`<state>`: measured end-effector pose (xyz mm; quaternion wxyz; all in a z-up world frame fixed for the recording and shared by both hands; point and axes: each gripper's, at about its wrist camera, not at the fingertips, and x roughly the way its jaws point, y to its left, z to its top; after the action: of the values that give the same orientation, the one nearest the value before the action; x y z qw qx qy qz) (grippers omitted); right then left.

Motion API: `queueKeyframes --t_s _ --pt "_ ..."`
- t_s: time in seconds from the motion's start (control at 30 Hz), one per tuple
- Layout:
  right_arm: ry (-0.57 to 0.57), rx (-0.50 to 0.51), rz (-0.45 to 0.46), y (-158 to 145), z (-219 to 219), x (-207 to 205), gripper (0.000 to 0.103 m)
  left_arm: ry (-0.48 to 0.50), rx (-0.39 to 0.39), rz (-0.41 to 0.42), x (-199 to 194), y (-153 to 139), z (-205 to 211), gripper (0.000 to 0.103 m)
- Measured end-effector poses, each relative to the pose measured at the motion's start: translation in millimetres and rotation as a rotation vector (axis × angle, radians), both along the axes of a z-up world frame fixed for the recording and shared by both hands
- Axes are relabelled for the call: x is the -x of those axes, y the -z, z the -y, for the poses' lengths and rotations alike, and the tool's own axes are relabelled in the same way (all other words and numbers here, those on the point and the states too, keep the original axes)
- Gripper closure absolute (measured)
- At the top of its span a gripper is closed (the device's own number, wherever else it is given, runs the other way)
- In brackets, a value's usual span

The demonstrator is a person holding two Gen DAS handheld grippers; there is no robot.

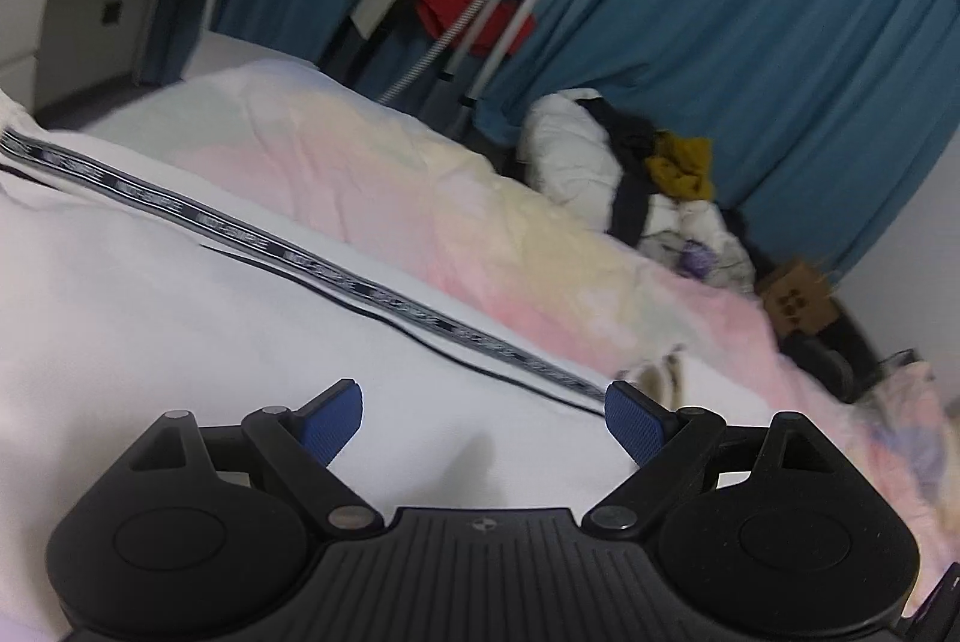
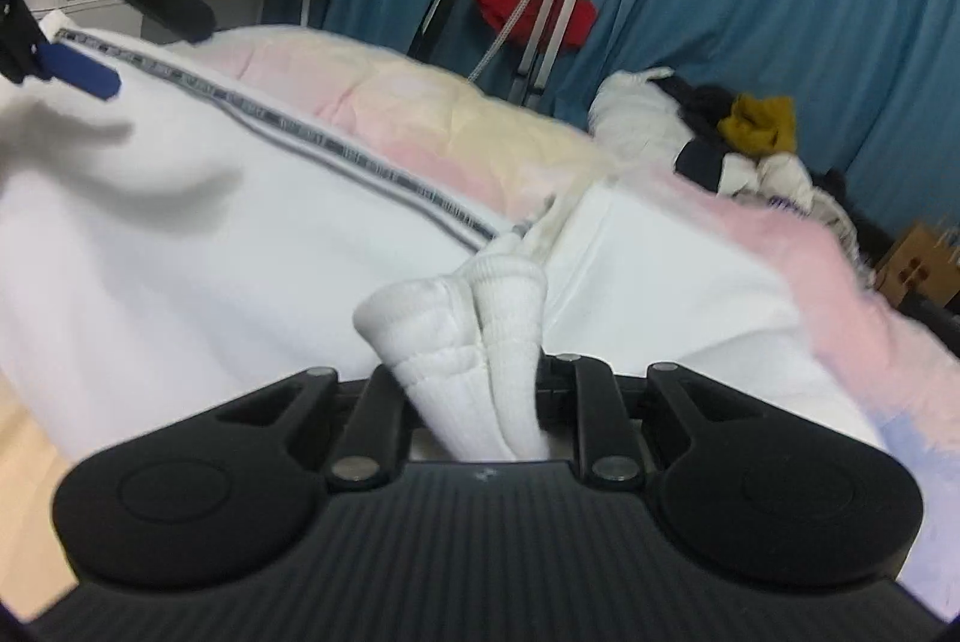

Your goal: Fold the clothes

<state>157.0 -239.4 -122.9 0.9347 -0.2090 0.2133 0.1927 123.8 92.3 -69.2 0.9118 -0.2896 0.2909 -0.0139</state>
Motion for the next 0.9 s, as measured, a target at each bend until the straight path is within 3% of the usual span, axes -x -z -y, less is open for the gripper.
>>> queueKeyframes --t_s 0.07,0.17,0.3,0.57,0.77,0.83,0.9 --pt "0.017 -0.025 0.022 -12.0 -2.7 7.4 0.083 0.08 0.139 -0.001 -6.4 7.2 -5.0 0.013" --pt "0.044 -0.081 0.038 -29.7 -3.0 16.8 0.083 0.187 0.281 0.003 -15.3 18.9 -2.1 0.013" --pt "0.043 -0.161 -0.014 -37.9 1.4 8.8 0.083 0.299 0.441 -0.09 -39.7 38.9 16.7 0.013" --pt "-0.048 -0.215 -0.074 -26.4 9.0 8.4 0.083 0.343 0.456 -0.177 -116.8 67.1 67.8 0.014" --pt "-0.133 -0.261 -0.048 -19.3 14.4 16.7 0.083 0.302 0.387 -0.182 -172.4 68.4 91.1 0.021" --pt "-0.176 -0.256 -0.015 -16.5 10.7 21.3 0.083 0.284 0.364 -0.199 -182.8 65.0 92.7 0.033" --pt "-0.198 -0.225 0.017 -14.1 4.3 26.4 0.083 0.292 0.299 -0.186 -184.7 54.7 92.8 0.056"
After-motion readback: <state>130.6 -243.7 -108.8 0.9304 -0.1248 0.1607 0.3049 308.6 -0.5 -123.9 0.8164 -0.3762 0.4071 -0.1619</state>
